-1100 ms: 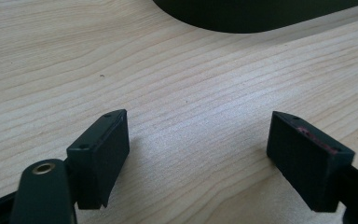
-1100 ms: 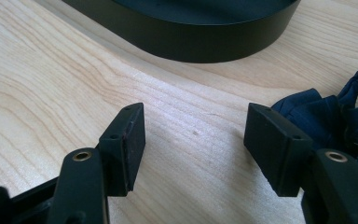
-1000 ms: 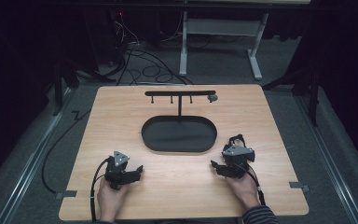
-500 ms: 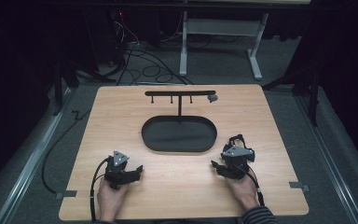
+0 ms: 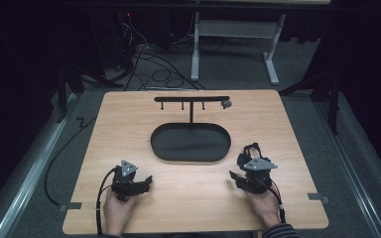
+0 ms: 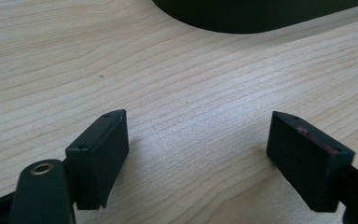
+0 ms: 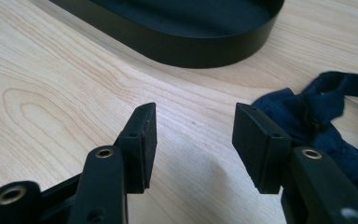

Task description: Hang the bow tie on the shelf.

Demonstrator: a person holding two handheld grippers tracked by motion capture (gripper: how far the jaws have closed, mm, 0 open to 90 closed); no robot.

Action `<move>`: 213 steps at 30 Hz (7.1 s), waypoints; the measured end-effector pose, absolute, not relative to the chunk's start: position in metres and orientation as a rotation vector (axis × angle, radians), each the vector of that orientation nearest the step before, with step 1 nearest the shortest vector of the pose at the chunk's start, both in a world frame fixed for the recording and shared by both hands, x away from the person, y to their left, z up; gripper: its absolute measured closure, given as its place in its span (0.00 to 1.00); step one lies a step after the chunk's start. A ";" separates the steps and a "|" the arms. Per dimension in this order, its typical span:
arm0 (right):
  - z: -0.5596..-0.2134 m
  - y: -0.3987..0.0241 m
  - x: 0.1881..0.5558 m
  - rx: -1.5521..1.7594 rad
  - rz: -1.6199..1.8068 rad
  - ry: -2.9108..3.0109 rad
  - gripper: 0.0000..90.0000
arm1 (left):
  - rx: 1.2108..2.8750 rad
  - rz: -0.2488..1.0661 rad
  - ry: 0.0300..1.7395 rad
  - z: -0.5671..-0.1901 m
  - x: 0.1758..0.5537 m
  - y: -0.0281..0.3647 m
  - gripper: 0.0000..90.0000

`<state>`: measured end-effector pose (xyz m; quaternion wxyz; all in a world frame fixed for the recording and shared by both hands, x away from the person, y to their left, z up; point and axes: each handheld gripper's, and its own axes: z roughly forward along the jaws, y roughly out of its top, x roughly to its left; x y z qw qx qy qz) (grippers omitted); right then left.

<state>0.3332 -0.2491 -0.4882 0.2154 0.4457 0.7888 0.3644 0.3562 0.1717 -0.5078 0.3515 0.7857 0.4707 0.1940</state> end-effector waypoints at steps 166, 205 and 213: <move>-0.393 -0.269 0.377 1.229 1.248 2.053 1.00 | 2.035 0.505 1.215 -0.508 0.356 0.172 0.23; -0.358 -0.254 0.402 1.140 1.312 2.065 1.00 | 2.036 0.504 1.215 -0.508 0.356 0.172 0.23; -0.351 -0.249 0.412 1.125 1.324 2.063 1.00 | 2.034 0.504 1.215 -0.508 0.356 0.172 0.23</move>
